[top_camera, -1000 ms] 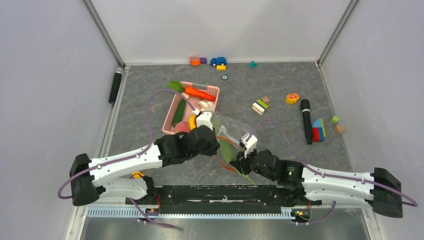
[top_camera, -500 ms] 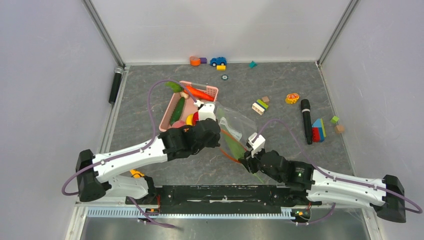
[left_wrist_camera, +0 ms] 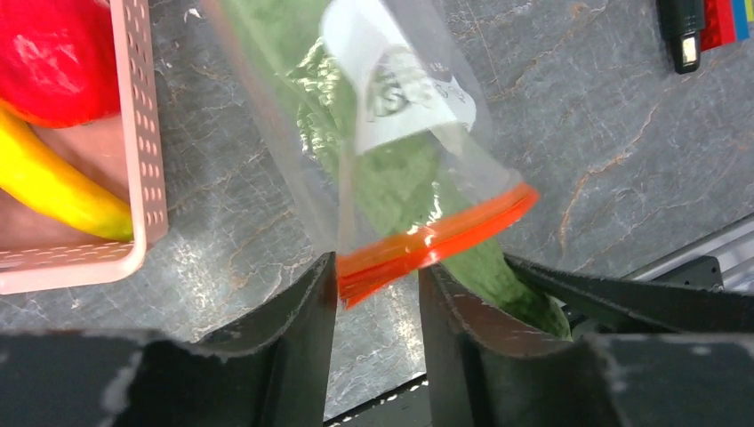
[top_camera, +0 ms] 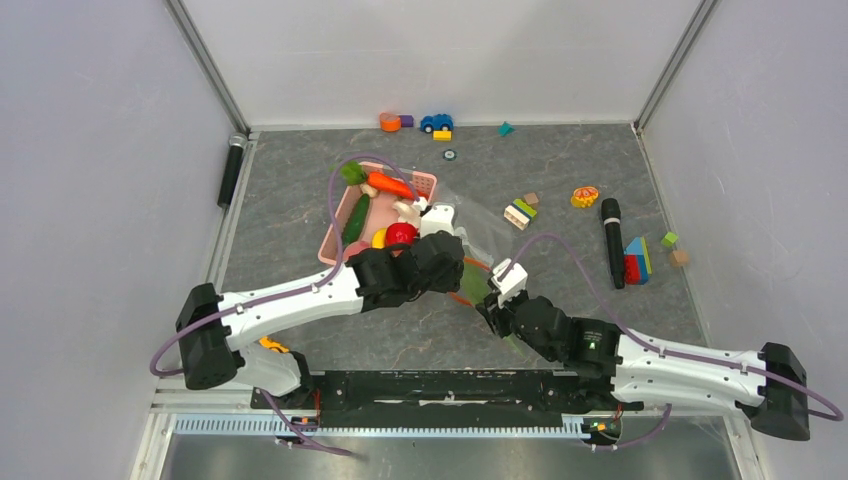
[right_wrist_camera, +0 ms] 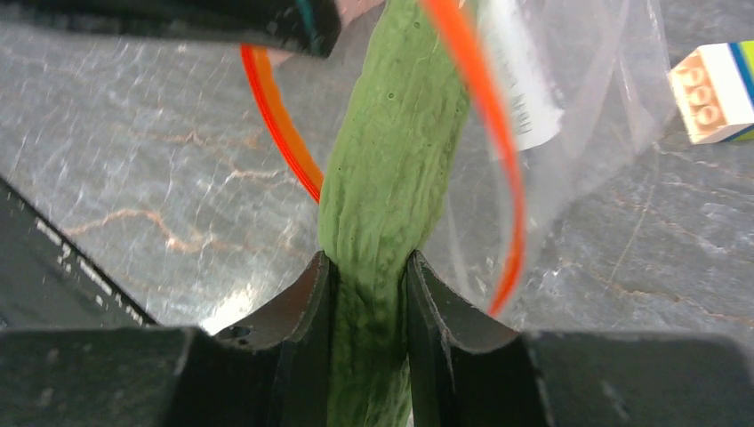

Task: Place the food in the zip-top bag and seal the zipper
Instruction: Adjust the zipper food storage bag at the center of the board.

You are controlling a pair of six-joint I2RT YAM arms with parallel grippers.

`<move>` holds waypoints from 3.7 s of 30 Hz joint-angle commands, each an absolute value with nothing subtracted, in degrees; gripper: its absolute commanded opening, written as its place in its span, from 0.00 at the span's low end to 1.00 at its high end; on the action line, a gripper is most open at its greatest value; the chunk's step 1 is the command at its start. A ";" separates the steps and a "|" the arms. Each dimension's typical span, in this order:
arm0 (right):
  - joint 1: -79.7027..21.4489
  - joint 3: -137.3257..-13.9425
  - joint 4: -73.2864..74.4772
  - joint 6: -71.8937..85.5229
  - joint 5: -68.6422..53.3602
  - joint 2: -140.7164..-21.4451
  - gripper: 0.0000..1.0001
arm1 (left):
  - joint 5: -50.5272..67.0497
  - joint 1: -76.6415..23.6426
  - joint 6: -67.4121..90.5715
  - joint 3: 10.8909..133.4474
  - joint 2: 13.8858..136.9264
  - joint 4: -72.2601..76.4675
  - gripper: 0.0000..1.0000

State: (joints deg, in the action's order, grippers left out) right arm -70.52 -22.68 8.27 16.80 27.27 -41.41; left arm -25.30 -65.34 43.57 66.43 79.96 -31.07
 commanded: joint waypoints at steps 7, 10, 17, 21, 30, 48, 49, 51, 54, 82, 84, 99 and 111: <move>-70.93 -26.48 -4.81 19.60 40.90 -44.59 0.00 | -26.72 -65.13 43.94 60.70 70.01 -29.35 0.94; -70.93 -26.30 -7.38 20.45 45.32 -44.95 0.00 | -26.13 -65.20 43.95 57.66 66.29 -29.13 1.00; -70.95 -27.82 -12.02 19.35 46.48 -44.51 0.00 | -25.11 -65.29 46.14 45.44 58.53 -21.40 1.00; -70.97 -29.33 -11.25 19.33 44.62 -44.15 0.00 | -24.80 -65.13 47.02 41.76 58.63 -13.14 1.00; -70.93 -33.37 -11.92 16.75 42.38 -43.24 0.00 | -27.51 -65.19 47.05 40.08 66.57 -0.27 1.00; -70.97 -39.51 -8.98 20.29 36.96 -41.75 0.00 | -42.15 -65.15 53.61 34.23 68.64 18.11 0.90; -70.93 -39.30 -9.73 20.67 36.80 -41.44 0.00 | -42.98 -65.14 53.87 33.28 69.24 21.04 0.90; -70.93 -39.64 -9.98 21.61 36.43 -41.51 0.00 | -43.92 -65.13 53.61 32.69 70.48 25.04 0.89; -70.95 -40.98 -8.78 23.11 35.47 -41.92 0.00 | -45.76 -65.15 51.90 33.48 72.03 27.55 0.88; -70.93 -41.18 -8.85 29.74 30.89 -41.02 0.00 | -57.56 -65.02 32.06 37.65 85.11 53.76 0.51; -70.93 -41.13 -8.87 29.81 30.64 -40.88 0.00 | -57.80 -64.87 31.76 37.70 85.41 54.58 0.47; -70.93 -40.14 -10.53 29.34 32.27 -40.15 0.00 | -54.37 -64.62 28.43 36.27 89.12 62.83 0.02; -70.95 -36.19 -30.06 14.06 53.88 -46.48 0.00 | -30.94 -65.26 45.13 39.81 73.37 16.67 0.02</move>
State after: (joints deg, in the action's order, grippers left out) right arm -70.76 -37.87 -13.47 23.07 42.72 -43.66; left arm -40.71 -64.93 37.67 37.21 78.30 34.87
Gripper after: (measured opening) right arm 0.342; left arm 0.034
